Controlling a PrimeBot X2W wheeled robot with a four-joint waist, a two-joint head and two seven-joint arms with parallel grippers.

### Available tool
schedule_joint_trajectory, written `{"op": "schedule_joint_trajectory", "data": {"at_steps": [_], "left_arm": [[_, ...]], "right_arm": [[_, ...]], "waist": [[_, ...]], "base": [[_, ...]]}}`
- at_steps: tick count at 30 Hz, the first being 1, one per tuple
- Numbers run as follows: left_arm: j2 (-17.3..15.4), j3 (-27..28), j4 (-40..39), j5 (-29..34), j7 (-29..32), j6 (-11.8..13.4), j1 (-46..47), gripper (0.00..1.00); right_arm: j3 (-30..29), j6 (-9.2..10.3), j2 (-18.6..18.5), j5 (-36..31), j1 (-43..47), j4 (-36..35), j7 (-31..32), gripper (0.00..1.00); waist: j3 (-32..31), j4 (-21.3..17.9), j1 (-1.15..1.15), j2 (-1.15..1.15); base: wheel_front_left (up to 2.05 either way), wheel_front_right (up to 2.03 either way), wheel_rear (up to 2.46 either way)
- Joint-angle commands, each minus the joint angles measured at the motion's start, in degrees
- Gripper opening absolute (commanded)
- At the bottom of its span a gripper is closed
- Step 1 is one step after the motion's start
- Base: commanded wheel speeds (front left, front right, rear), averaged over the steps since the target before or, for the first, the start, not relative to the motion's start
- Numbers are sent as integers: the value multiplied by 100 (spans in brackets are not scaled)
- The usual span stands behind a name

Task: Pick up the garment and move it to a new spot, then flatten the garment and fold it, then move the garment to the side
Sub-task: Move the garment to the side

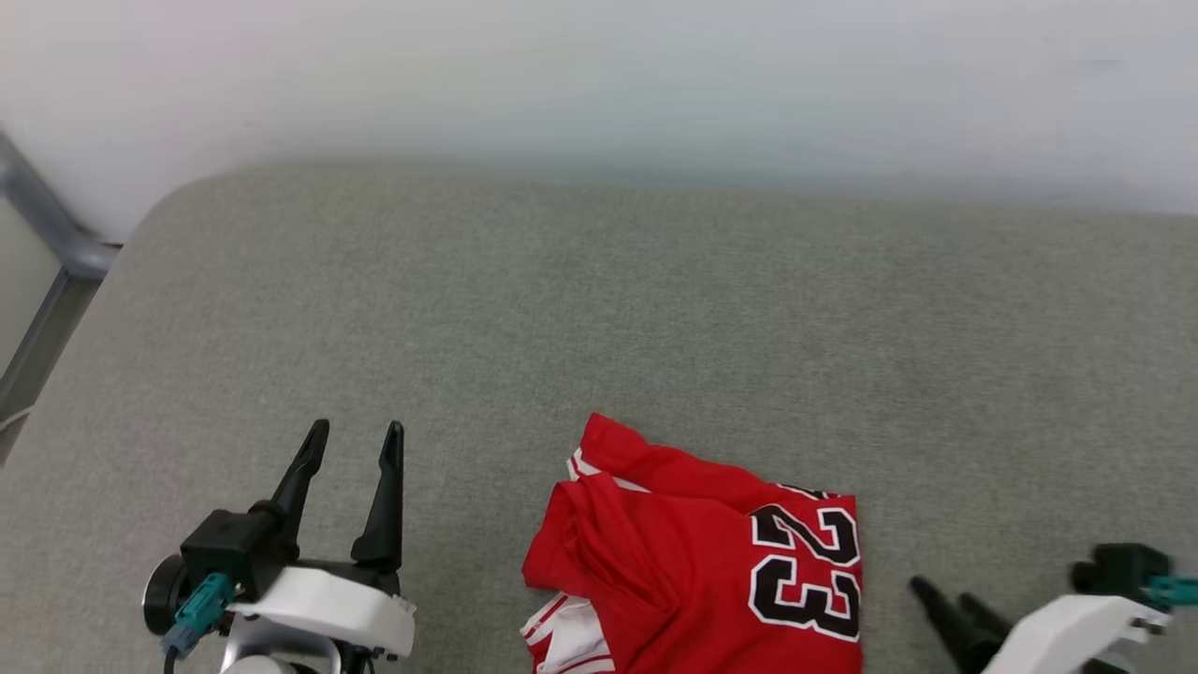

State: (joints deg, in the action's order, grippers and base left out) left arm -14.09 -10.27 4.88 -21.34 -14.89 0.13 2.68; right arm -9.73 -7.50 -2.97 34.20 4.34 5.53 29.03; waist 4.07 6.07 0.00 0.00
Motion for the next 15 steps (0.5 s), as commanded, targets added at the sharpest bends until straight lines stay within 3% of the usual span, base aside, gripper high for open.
{"op": "schedule_joint_trajectory", "data": {"at_steps": [1,9,14,15], "left_arm": [[22,5,-30,16,-38,-21,91,100],[162,108,-4,53,-41,-172,259,100],[233,203,44,119,-41,-254,276,100],[252,215,53,138,-41,-262,286,100]], "right_arm": [[95,3,15,63,-89,45,129,100],[713,5,14,722,-304,552,1036,100],[904,9,29,689,-453,1104,1325,100],[937,10,31,652,-471,1200,1364,80]], "waist": [[130,134,0,0],[383,387,0,0],[436,459,0,0],[439,472,0,0]], "base": [[0,0,0],[0,0,0],[0,0,0],[0,0,0]]}}
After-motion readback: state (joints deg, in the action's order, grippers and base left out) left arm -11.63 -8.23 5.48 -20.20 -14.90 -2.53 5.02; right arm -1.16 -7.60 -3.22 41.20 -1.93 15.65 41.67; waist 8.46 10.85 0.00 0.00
